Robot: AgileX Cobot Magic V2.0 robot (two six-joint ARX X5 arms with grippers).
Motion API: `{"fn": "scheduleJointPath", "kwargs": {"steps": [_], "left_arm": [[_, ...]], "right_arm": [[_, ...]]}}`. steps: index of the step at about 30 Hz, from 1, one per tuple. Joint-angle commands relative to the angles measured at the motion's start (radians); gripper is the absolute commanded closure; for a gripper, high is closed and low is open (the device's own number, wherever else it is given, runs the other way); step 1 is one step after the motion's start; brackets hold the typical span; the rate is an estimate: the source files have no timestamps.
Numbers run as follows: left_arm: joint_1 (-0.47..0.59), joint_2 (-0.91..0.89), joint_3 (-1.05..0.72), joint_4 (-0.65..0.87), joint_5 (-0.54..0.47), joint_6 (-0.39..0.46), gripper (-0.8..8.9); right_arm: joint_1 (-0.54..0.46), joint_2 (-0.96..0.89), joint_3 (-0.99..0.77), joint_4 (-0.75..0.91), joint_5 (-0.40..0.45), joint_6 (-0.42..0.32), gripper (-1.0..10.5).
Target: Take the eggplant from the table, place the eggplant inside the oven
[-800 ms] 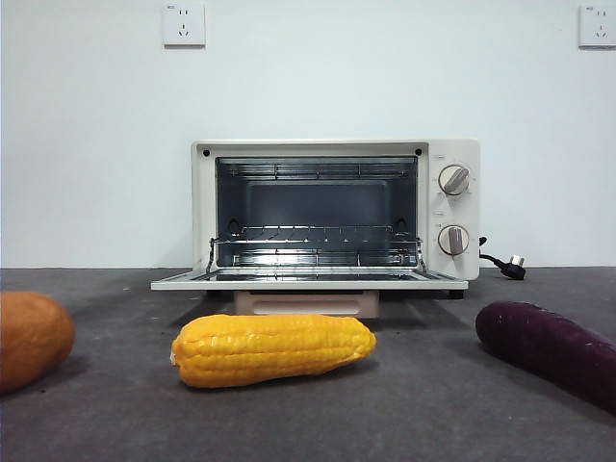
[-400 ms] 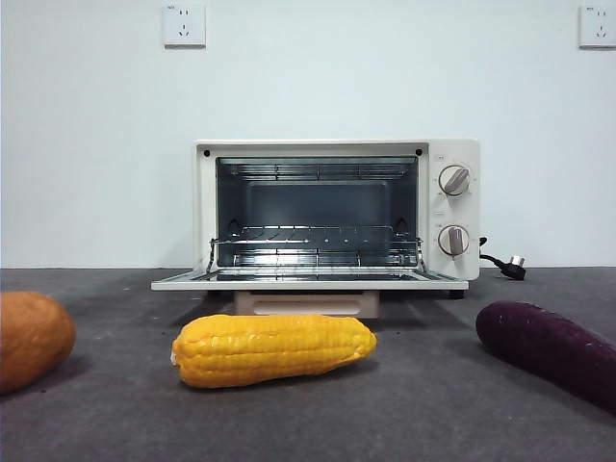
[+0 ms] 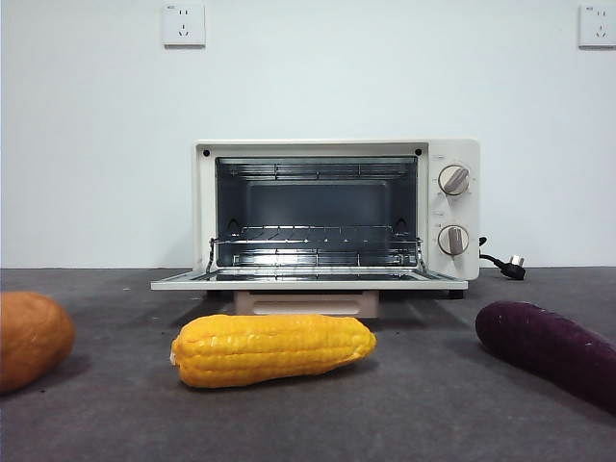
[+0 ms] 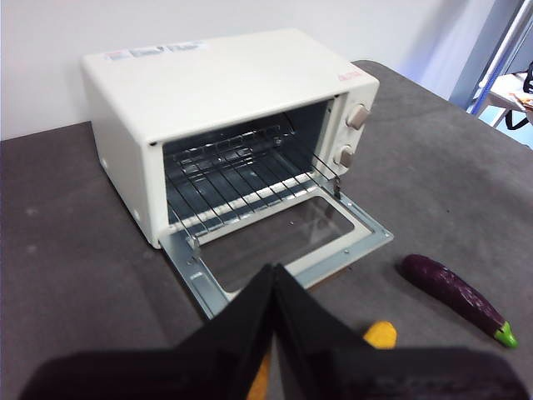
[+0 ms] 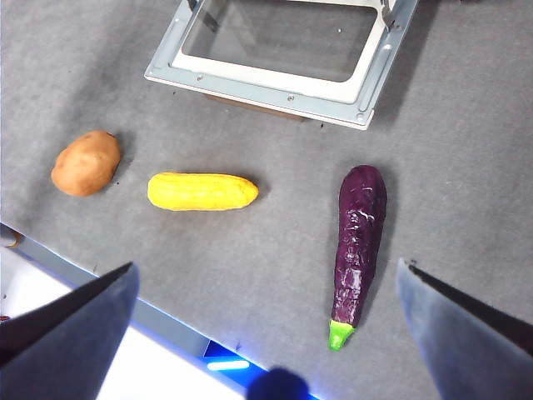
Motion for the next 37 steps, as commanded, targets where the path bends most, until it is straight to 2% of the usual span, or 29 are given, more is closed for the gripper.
{"fn": "scheduleJointPath", "kwargs": {"steps": [1, 7, 12, 19, 28, 37], "left_arm": [[0.002, -0.042, -0.027, 0.01, 0.028, -0.012, 8.19], [-0.006, -0.068, -0.029, -0.015, 0.055, -0.012, 8.19], [-0.021, -0.064, -0.029, -0.04, 0.054, -0.01, 8.19], [-0.044, -0.064, -0.029, -0.042, 0.055, -0.009, 8.19], [-0.06, -0.065, -0.029, -0.042, 0.054, -0.005, 8.19], [-0.081, -0.064, -0.029, -0.042, 0.054, -0.003, 8.19]], "right_arm": [[0.002, 0.007, 0.006, 0.002, 0.0, -0.007, 3.8], [0.014, 0.039, 0.006, -0.018, 0.009, 0.012, 3.8], [0.066, 0.097, 0.004, -0.066, 0.112, 0.011, 3.8], [0.13, 0.167, -0.032, -0.067, 0.158, 0.033, 3.8], [0.2, 0.179, -0.278, 0.143, 0.173, 0.139, 4.2], [0.218, 0.18, -0.475, 0.314, 0.193, 0.221, 4.2]]}}
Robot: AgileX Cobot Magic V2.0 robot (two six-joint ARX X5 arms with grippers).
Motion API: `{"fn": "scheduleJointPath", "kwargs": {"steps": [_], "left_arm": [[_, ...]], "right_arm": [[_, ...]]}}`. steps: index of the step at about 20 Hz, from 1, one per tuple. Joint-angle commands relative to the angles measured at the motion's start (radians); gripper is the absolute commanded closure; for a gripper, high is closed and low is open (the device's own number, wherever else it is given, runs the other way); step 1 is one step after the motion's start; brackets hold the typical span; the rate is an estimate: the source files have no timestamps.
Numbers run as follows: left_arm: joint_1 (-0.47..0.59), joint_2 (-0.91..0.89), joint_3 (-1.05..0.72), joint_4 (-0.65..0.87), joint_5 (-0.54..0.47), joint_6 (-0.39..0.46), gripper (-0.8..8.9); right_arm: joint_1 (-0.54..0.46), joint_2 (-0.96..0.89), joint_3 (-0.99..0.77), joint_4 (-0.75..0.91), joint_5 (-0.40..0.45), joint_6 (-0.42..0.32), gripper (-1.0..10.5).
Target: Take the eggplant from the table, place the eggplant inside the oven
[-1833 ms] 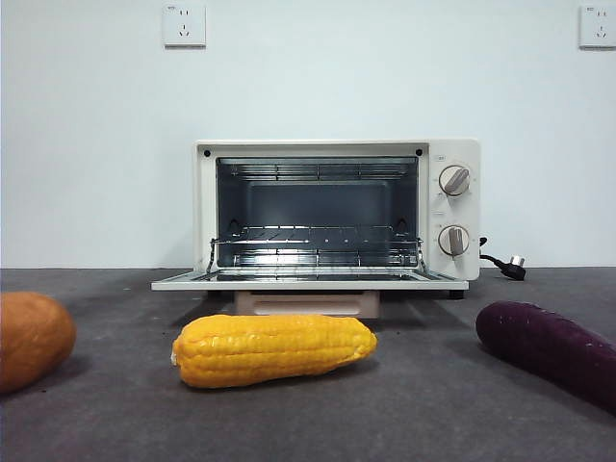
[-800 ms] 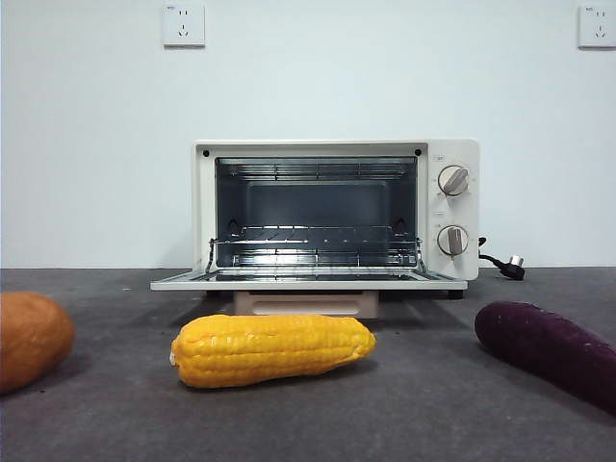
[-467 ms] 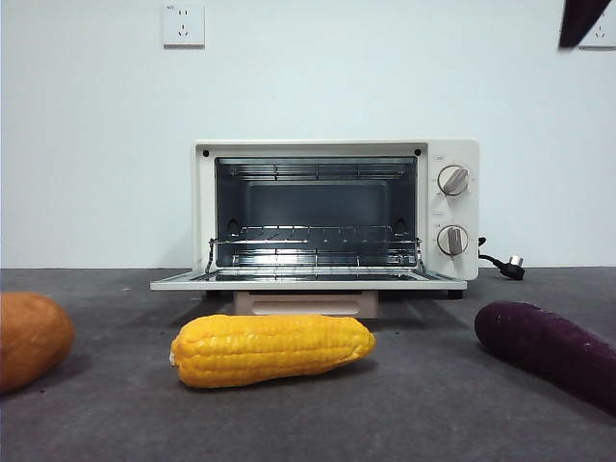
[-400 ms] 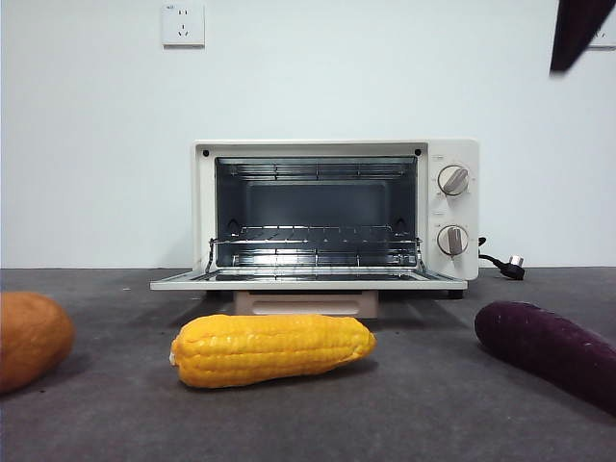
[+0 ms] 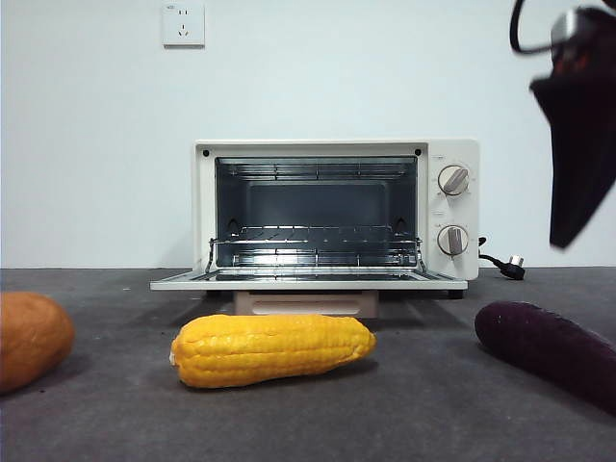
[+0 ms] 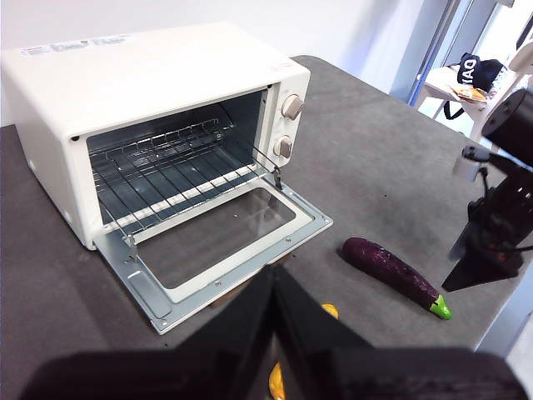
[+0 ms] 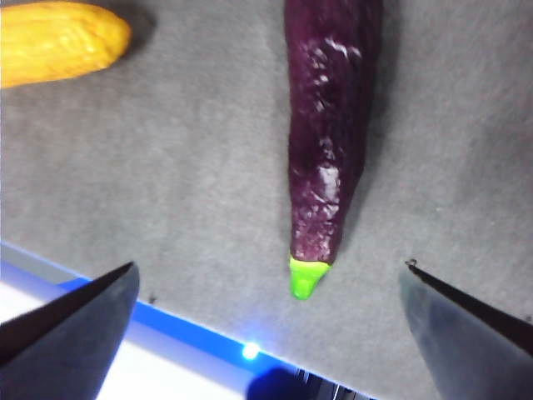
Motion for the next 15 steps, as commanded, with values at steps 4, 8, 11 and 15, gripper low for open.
{"fn": "scheduleJointPath", "kwargs": {"steps": [4, 8, 11, 15], "left_arm": [[-0.019, -0.004, -0.006, 0.002, 0.001, 0.004, 8.19], [-0.031, -0.004, -0.006, -0.005, 0.001, 0.005, 8.19], [-0.032, -0.004, -0.006, -0.006, 0.001, 0.005, 8.19], [-0.033, -0.004, -0.006, -0.006, 0.001, 0.005, 8.19]], "right_arm": [[0.002, 0.004, -0.081, 0.084, 0.009, 0.066, 4.2], [0.01, 0.048, -0.111, 0.12, 0.023, 0.077, 4.2], [0.042, 0.102, -0.115, 0.161, 0.04, 0.097, 4.2], [0.1, 0.167, -0.115, 0.193, 0.115, 0.144, 6.0]]}}
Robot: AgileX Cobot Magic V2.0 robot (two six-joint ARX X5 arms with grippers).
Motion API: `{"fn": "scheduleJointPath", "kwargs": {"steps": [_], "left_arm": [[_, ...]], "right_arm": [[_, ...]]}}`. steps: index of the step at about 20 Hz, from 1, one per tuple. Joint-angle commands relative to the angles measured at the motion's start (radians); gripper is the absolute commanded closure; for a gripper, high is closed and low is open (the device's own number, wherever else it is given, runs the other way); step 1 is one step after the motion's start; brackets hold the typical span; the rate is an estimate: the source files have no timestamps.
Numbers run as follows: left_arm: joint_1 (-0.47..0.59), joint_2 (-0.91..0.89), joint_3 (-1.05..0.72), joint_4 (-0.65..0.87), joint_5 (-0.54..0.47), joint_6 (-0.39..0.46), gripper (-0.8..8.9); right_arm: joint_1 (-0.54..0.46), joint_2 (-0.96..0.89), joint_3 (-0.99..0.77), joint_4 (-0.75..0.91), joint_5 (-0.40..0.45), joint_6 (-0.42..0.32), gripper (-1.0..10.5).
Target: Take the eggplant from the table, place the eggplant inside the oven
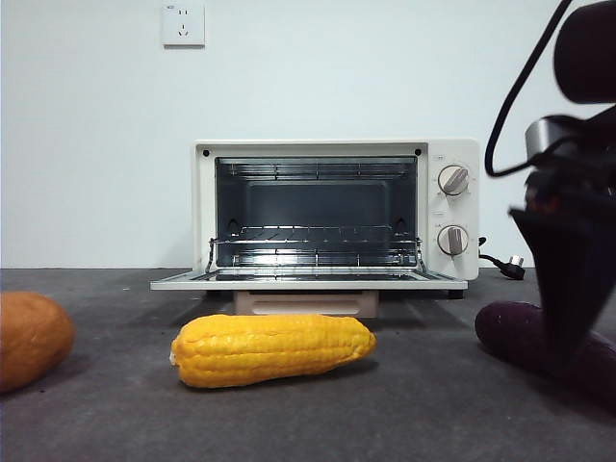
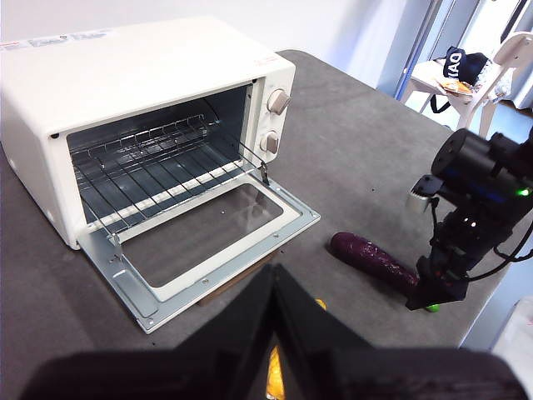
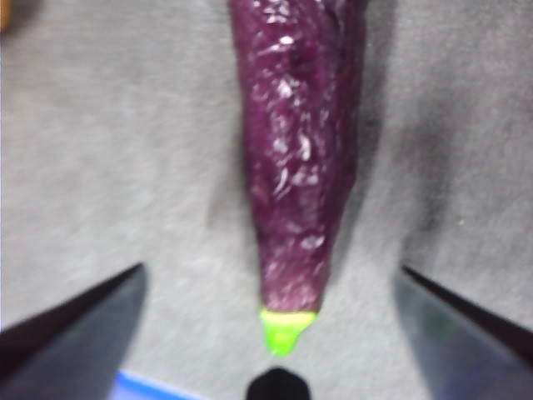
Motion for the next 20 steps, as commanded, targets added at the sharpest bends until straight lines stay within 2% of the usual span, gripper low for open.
{"fn": "scheduleJointPath", "kwargs": {"steps": [1, 2, 4, 8, 9, 16, 20], "left_arm": [[-0.003, -0.004, -0.006, 0.002, 0.001, 0.005, 8.19], [-0.003, -0.004, -0.006, 0.002, 0.001, 0.006, 8.19], [-0.003, -0.004, -0.006, 0.002, 0.001, 0.016, 8.19], [-0.003, -0.003, -0.006, 0.001, 0.001, 0.016, 8.19], [-0.003, -0.003, -0.006, 0.001, 0.001, 0.016, 8.19], [-0.003, 0.008, -0.006, -0.004, 0.0, 0.018, 8.19], [-0.003, 0.012, -0.006, -0.003, -0.001, 0.023, 8.19]], "right_arm": [[0.028, 0.024, -0.011, 0.004, 0.039, 0.037, 6.1], [0.04, 0.028, -0.011, 0.005, 0.071, 0.041, 6.5], [0.057, 0.028, -0.011, 0.01, 0.128, 0.045, 8.0], [0.061, 0.028, -0.011, 0.028, 0.138, 0.044, 8.9], [0.061, 0.027, -0.011, 0.031, 0.139, 0.044, 9.5], [0.062, -0.01, 0.002, 0.029, 0.136, 0.039, 9.6], [0.062, -0.129, 0.103, -0.107, 0.079, 0.011, 9.6]]}}
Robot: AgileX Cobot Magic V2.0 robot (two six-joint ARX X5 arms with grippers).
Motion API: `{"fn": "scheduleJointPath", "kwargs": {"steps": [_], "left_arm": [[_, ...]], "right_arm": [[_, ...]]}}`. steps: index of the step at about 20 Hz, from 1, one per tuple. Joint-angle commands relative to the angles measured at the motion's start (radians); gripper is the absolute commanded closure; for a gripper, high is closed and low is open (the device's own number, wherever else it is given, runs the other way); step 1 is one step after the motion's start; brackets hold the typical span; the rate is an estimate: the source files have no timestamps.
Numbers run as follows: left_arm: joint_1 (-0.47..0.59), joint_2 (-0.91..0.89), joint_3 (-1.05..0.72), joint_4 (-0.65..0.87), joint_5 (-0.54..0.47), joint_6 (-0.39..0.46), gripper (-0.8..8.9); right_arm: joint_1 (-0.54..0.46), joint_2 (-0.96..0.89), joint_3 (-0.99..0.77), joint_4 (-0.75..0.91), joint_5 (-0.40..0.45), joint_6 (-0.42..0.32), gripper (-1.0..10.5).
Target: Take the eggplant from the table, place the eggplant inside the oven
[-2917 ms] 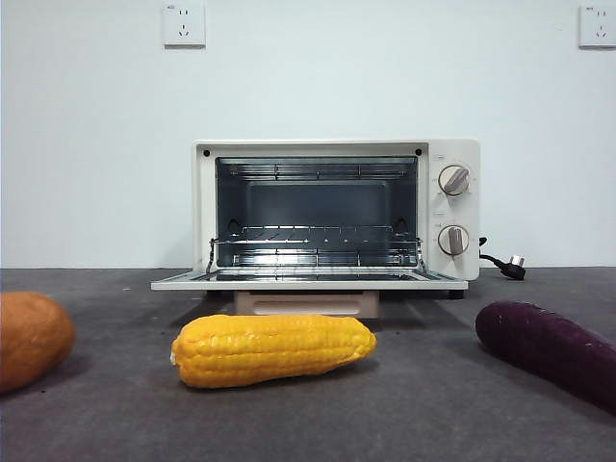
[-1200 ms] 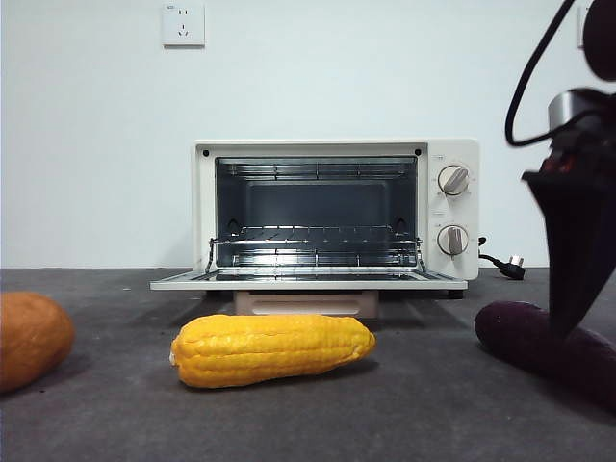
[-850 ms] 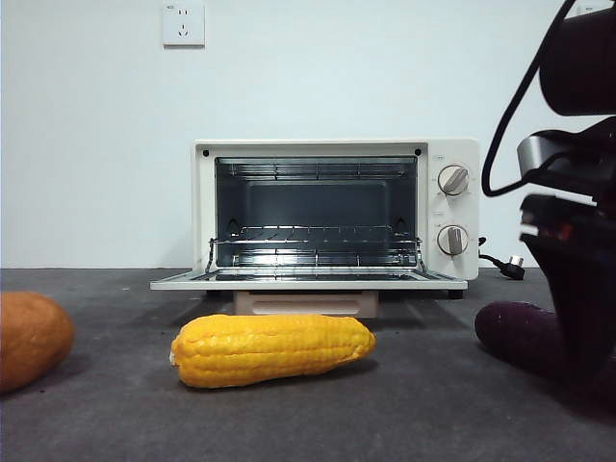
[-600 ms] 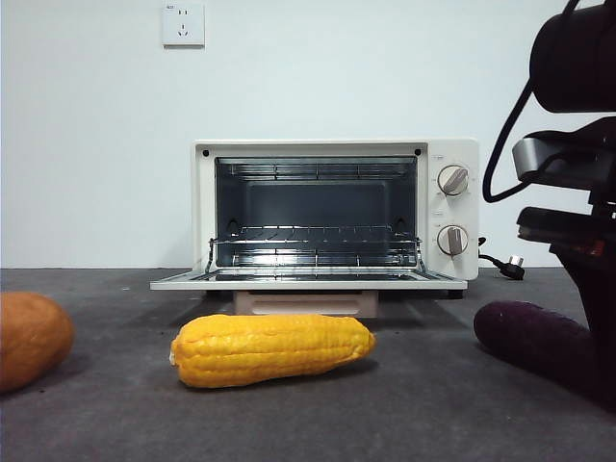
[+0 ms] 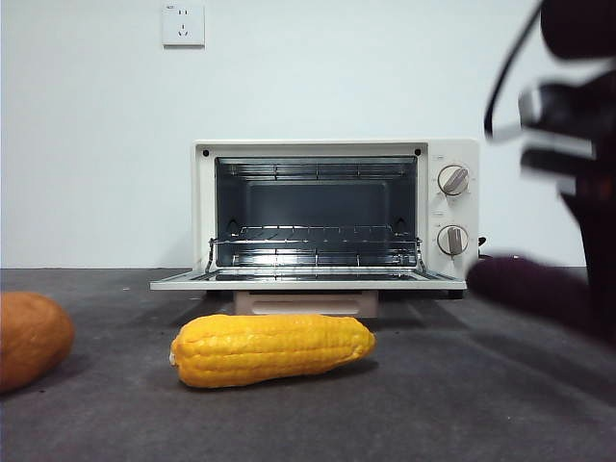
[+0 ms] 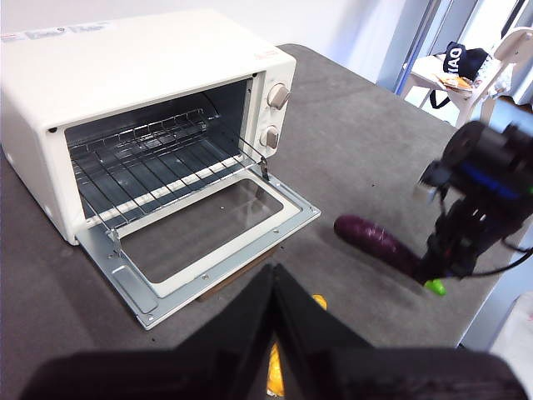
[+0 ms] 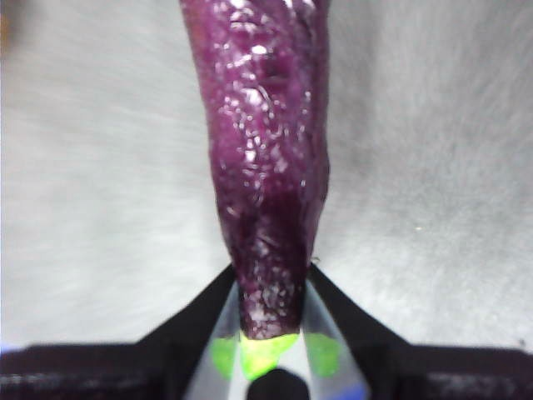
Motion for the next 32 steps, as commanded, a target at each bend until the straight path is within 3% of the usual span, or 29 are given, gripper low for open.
{"fn": "scheduleJointPath", "kwargs": {"steps": [1, 5, 8, 14, 23, 32], "left_arm": [[-0.002, 0.002, -0.006, 0.002, -0.002, 0.014, 8.19], [-0.002, 0.008, -0.006, 0.002, -0.002, 0.014, 8.19], [-0.002, 0.008, -0.006, 0.002, -0.002, 0.014, 8.19], [-0.017, 0.006, -0.006, 0.001, -0.002, 0.014, 8.19], [-0.072, 0.006, -0.006, -0.01, -0.002, 0.014, 8.19], [-0.113, 0.006, -0.006, -0.017, -0.002, 0.014, 8.19]], "right_arm": [[0.002, -0.072, 0.079, -0.075, -0.064, -0.026, 9.6], [0.002, -0.134, 0.188, -0.127, -0.204, -0.035, 9.6], [0.002, -0.107, 0.218, -0.054, -0.286, -0.014, 9.6], [0.002, 0.169, 0.333, 0.147, -0.42, 0.066, 9.6], [-0.001, 0.593, 0.718, 0.166, -0.423, 0.179, 9.6], [-0.047, 0.795, 0.855, 0.32, -0.413, 0.414, 9.6]]}}
